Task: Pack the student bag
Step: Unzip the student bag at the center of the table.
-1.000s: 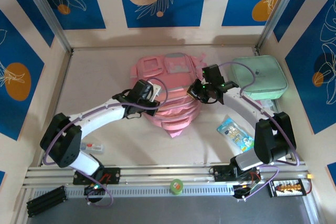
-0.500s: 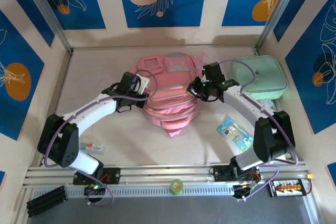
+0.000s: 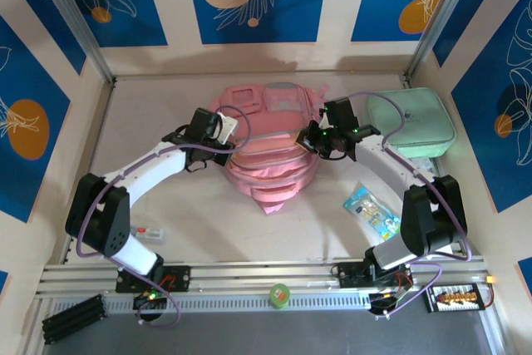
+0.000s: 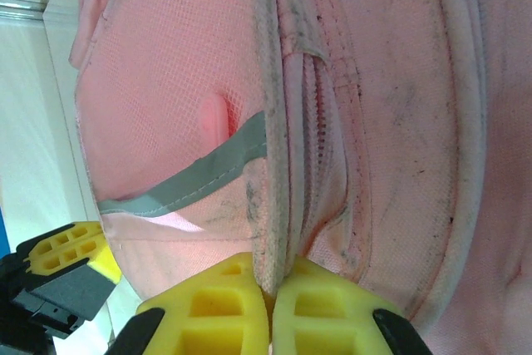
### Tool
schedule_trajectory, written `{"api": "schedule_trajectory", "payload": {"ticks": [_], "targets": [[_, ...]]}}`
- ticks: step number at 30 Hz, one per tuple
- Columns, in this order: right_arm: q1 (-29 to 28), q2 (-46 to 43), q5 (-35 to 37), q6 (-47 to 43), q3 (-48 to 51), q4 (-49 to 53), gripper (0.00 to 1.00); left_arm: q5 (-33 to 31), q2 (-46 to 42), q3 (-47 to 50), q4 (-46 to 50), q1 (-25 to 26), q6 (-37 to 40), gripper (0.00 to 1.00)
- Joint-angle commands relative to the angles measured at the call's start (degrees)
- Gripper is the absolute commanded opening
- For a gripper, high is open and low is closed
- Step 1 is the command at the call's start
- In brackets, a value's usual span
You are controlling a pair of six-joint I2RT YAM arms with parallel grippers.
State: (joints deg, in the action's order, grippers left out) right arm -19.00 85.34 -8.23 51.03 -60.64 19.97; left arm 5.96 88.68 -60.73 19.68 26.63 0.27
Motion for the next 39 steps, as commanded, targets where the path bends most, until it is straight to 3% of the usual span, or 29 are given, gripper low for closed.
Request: {"api": "schedule_trajectory", "payload": {"ticks": [1, 8, 14, 23, 27, 32, 35, 39], "targets": [[2.8, -1.4, 1.5, -2.8, -0.8, 1.6, 0.02, -0.5, 1.2, -1.7, 0.6, -4.4, 7.4, 0.05], [3.1, -1.3, -0.2, -3.2, -0.2, 0.0, 0.02, 3.8, 3.9, -2.3, -6.9, -6.4, 16.0, 0.03], [3.1, -1.7, -1.4, -3.4, 0.9, -0.8, 0.02, 2.4, 8.3, -8.3, -4.3, -7.3, 17.8, 0.07], [4.3, -1.8, -1.0, -4.5, 1.0, 0.6, 0.02, 1.8, 6.5, -7.3, -2.8, -9.2, 21.3, 0.18], [4.2, -2.0, -1.8, -4.2, 1.1, 0.2, 0.03, 0.7, 5.6, -6.1, -4.7, -9.2, 15.9, 0.31], [4.1, -3.9, -3.2, -3.9, 1.9, -0.6, 0.12, -1.2, -1.1, -1.1, -8.3, -9.1, 2.3, 0.52], [3.7, -5.5, -2.6, -4.7, 2.0, -0.1, 0.30, -6.4, -7.1, 2.7, -5.8, -9.2, -8.9, 0.61], [3.3, -6.2, -0.5, -6.8, -0.2, 4.3, 0.58, -13.3, -15.9, 7.6, 4.8, -9.3, -21.4, 0.72]]}}
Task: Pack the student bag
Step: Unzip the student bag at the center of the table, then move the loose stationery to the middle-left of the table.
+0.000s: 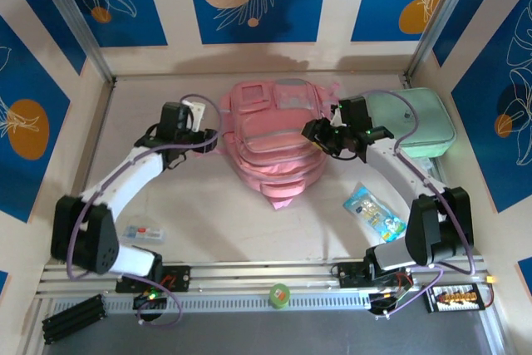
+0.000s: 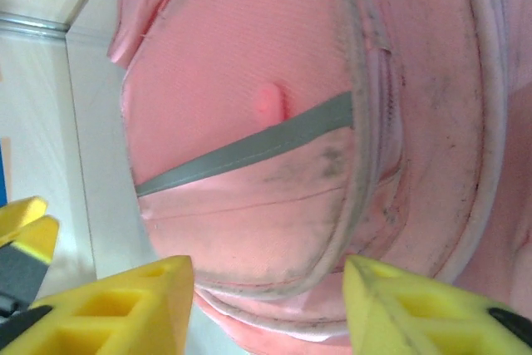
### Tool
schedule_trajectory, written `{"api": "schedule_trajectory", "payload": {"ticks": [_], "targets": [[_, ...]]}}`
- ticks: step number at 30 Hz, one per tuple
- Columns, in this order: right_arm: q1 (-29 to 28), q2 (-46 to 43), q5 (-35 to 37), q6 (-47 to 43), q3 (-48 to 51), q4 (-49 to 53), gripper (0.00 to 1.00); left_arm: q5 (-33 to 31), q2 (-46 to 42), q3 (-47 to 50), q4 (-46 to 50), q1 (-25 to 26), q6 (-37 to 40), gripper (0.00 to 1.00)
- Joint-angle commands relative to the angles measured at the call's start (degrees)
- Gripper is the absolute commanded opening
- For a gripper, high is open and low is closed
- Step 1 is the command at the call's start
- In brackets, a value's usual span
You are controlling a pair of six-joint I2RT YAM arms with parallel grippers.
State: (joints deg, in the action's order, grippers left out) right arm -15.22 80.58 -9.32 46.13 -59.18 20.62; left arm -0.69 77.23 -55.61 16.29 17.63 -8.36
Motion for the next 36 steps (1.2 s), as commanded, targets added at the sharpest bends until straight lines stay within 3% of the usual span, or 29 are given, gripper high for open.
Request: {"api": "schedule_trajectory", "payload": {"ticks": [1, 5, 9, 11, 16, 21, 28, 36], "targets": [[-0.6, -1.3, 1.0, -2.5, -2.4, 4.9, 0.64, -8.5, -6.6, 3.6, 11.5, -0.4, -14.9, 0.73], [-1.1, -0.9, 2.7, -4.9, -5.3, 8.7, 0.83, -11.8, -13.3, 9.0, 20.9, -0.9, -23.8, 0.75], [-2.3, -0.6, 5.0, -6.7, -8.1, 11.6, 0.91, -12.1, -19.5, 15.4, 28.0, -1.2, -35.0, 0.95], [-2.9, -0.5, 5.4, -6.8, -9.1, 12.3, 0.92, -13.9, -21.9, 17.6, 32.2, -1.5, -40.3, 1.00], [-3.8, 0.0, 6.0, -7.1, -10.2, 12.9, 0.95, -16.3, -24.5, 19.8, 39.9, -3.9, -46.5, 1.00], [-4.6, 0.6, 6.9, -7.4, -11.1, 12.9, 0.97, -16.4, -22.7, 22.1, 41.0, -6.1, -51.7, 1.00], [-4.8, 0.7, 5.8, -7.5, -11.4, 12.5, 0.98, -15.0, -21.8, 26.1, 34.4, -7.7, -50.3, 1.00], [-4.9, 0.0, 5.5, -7.5, -10.7, 12.1, 0.97, -6.8, -18.4, 27.1, 26.1, -7.9, -42.3, 1.00]]}}
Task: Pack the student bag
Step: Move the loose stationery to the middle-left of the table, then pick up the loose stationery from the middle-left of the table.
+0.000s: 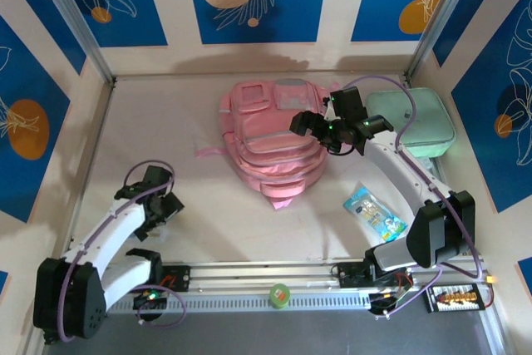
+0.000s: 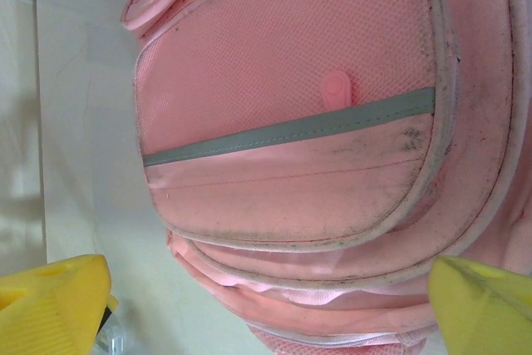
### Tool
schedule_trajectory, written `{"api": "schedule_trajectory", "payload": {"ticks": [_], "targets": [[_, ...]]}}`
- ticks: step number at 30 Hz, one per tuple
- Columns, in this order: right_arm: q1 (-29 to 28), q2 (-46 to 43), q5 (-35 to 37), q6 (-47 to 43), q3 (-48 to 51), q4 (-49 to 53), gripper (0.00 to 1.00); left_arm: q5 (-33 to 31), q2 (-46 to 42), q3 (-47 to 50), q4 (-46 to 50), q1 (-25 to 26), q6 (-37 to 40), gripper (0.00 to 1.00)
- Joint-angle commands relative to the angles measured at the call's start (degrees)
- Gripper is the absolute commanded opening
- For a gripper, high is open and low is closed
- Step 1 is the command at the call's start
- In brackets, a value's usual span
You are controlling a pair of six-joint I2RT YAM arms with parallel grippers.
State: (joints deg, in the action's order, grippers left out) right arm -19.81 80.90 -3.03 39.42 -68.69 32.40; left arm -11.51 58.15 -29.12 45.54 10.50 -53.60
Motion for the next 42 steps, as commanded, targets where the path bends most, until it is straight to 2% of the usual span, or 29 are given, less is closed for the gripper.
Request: {"api": "schedule_trajectory", "payload": {"ticks": [1, 6, 12, 18, 25, 29, 33, 35, 38, 42], "targets": [[-0.3, -0.3, -0.8, -0.8, -1.1, 0.3, 0.97, 4.8, 1.1, 0.9, -3.6, -0.8, 3.1, 1.00], [-0.3, -0.3, -0.8, -0.3, -0.7, -0.1, 0.97, 10.2, 2.8, 2.6, -8.2, -0.4, 3.3, 1.00], [-0.2, 0.0, -0.8, 0.0, -0.7, -0.1, 0.97, 13.4, 3.2, 2.0, -10.7, 2.2, 0.7, 1.00], [-0.2, 0.3, -0.6, 0.4, -0.7, -0.4, 0.96, 11.5, 6.4, -2.7, -11.2, 9.3, -2.4, 1.00], [0.1, 0.3, -0.4, 0.6, -0.3, -0.5, 0.96, 11.0, 16.9, -7.2, -20.4, 20.0, -7.7, 1.00], [0.1, 0.1, -0.3, 0.3, -0.2, -0.2, 0.96, 11.0, 21.8, -13.1, -20.9, 23.6, -7.4, 1.00], [-0.3, -0.3, -0.5, -2.2, -0.1, -0.4, 0.96, 10.5, 21.8, -18.3, -17.7, 23.3, -4.0, 1.00], [-1.2, -0.1, -1.8, -5.1, -0.5, -0.9, 0.96, 10.6, 21.0, -20.5, -15.1, 21.4, -1.0, 1.00], [-5.2, 0.9, -3.7, -10.1, -1.6, -1.8, 0.96, 12.9, 18.9, -22.0, -13.0, 15.7, 3.5, 1.00], [-15.7, 4.5, 0.0, -17.9, -5.0, -1.2, 0.95, 16.2, 15.2, -22.2, -11.6, 5.8, 8.7, 1.00]]}}
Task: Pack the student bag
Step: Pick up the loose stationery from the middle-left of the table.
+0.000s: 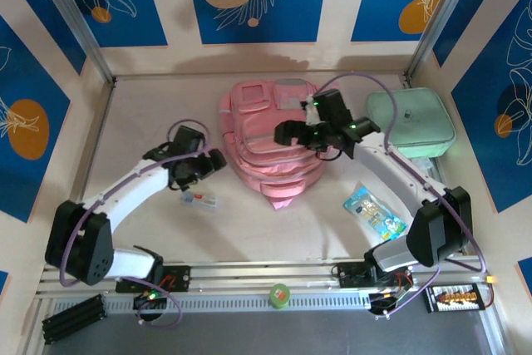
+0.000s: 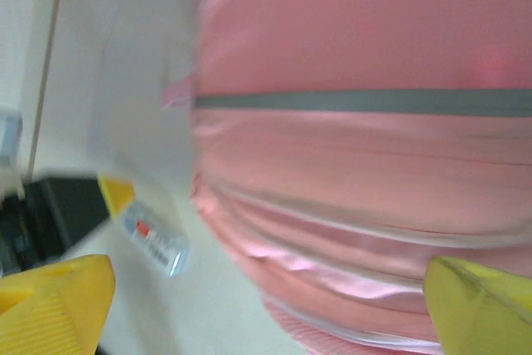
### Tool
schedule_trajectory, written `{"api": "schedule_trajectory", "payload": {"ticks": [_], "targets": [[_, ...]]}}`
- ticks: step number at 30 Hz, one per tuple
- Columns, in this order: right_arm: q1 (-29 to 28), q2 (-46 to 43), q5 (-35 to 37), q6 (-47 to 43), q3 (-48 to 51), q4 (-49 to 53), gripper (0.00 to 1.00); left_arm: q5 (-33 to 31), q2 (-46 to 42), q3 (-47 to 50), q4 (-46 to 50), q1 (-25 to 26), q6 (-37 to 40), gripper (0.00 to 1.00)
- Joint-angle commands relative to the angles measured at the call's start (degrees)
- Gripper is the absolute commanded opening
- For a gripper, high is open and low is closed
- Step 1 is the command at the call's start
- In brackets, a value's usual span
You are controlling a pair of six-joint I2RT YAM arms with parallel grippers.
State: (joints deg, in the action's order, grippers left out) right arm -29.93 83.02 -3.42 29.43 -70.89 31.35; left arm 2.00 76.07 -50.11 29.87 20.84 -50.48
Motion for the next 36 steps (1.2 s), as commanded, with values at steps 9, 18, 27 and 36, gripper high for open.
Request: {"api": "schedule_trajectory", "payload": {"ticks": [9, 18, 27, 36], "targets": [[-23.6, 21.4, 7.5, -21.5, -12.4, 0.3, 0.88, 3.6, -6.4, -1.2, 7.0, -23.1, 13.5, 1.00], [-30.8, 34.3, 7.3, -31.1, -19.5, -1.2, 0.84, 5.9, -8.8, -0.1, 5.9, -32.8, 15.7, 1.00], [-31.5, 42.7, 9.1, -35.4, -26.6, -1.6, 0.82, 7.7, -8.9, 0.6, 5.5, -34.6, 16.9, 1.00], [-32.7, 46.9, 4.1, -39.2, -30.0, -2.0, 0.76, 7.8, -9.6, 0.1, 5.6, -35.2, 16.6, 1.00]]}}
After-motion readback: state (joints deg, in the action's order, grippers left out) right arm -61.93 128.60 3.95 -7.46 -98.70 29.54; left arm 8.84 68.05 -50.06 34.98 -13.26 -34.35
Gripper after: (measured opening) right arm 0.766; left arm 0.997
